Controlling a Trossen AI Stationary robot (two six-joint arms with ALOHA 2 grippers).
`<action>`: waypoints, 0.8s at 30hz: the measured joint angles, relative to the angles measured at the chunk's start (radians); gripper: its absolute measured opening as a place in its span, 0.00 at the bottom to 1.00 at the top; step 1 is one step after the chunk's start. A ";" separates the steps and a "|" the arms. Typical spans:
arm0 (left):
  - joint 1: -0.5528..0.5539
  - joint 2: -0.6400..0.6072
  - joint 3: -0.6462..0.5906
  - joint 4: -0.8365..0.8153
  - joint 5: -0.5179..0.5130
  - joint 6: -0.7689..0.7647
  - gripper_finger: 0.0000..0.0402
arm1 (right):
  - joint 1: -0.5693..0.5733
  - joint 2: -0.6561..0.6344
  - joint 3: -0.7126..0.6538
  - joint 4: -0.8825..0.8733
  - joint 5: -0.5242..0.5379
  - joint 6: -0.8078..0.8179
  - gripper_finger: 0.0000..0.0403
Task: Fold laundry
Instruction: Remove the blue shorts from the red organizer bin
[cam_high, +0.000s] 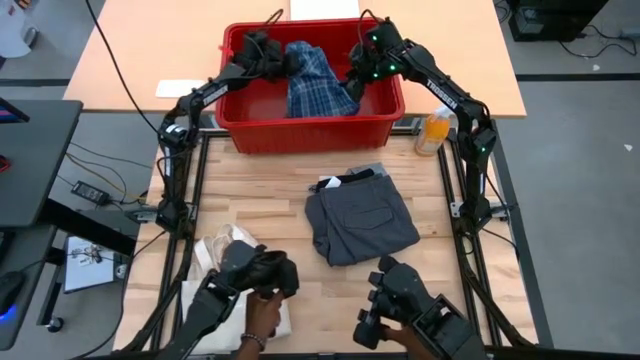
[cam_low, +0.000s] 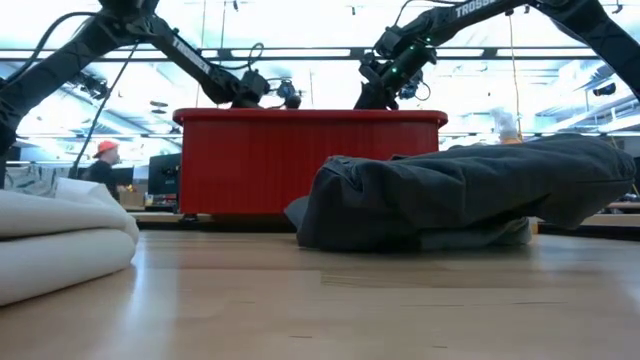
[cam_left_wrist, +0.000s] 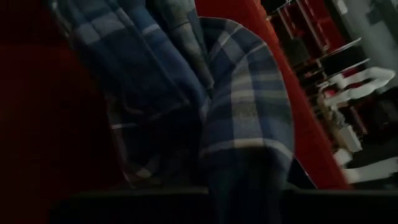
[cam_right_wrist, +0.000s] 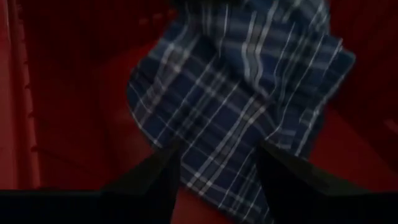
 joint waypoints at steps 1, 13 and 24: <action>0.001 -0.007 0.000 0.000 0.001 -0.012 0.04 | 0.003 0.000 -0.001 -0.001 0.001 -0.010 0.54; 0.023 -0.023 0.000 0.239 0.023 -0.297 0.04 | 0.045 0.002 -0.003 0.003 0.152 -0.035 0.74; 0.044 -0.025 0.001 0.481 0.021 -0.509 0.04 | 0.046 -0.017 -0.027 -0.052 0.315 -0.194 0.80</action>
